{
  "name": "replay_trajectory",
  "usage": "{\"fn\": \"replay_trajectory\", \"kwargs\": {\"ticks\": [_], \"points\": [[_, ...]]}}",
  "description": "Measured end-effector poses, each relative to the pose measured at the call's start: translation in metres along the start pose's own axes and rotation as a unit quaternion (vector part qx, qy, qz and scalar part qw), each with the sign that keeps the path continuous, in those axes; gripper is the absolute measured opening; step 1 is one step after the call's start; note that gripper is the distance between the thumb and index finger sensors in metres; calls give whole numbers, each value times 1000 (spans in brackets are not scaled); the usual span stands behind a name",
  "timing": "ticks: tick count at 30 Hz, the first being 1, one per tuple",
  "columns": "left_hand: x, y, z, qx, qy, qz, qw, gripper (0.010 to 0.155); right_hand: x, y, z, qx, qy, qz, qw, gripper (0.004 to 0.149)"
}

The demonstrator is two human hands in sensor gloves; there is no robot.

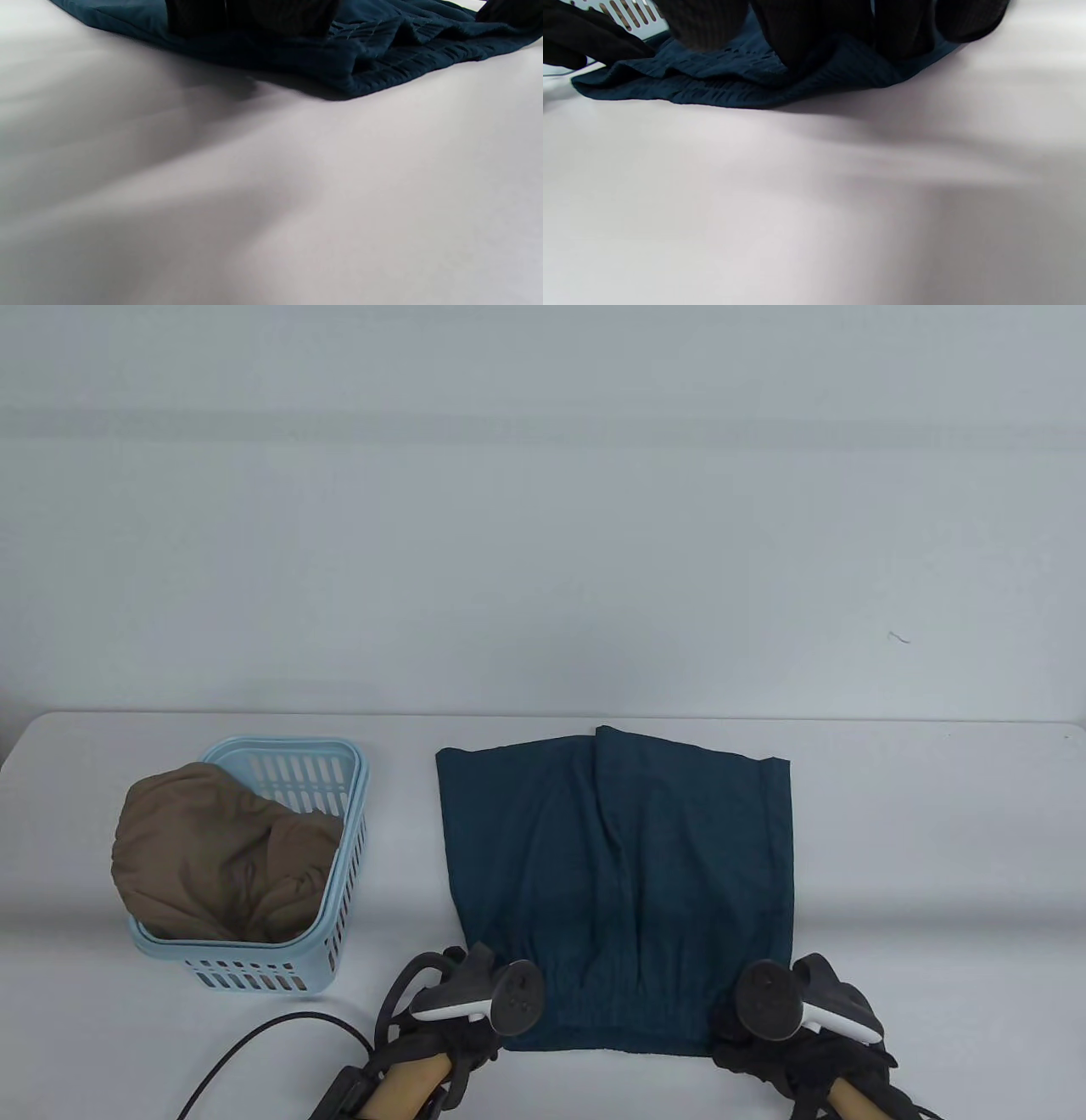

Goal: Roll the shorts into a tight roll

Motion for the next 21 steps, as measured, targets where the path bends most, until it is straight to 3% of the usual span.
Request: {"fn": "replay_trajectory", "kwargs": {"ticks": [11, 21], "points": [[-3, -4, 2, -33, -27, -5, 999, 47, 3, -1, -2, -5, 23, -13, 1000, 52], [0, -5, 0, -29, -32, -2, 999, 46, 3, 1, -3, -2, 30, -7, 1000, 50]]}}
Point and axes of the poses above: the tracker on the back of each hand, its own x axis roughly to the thumb side, its own y axis roughly from the wrist to the fingertips, z = x × y, the point moved 3 cm from there along y, roughly from the wrist to the fingertips, and after that the axes turned 11 degrees about x, right-handed, at the moved point
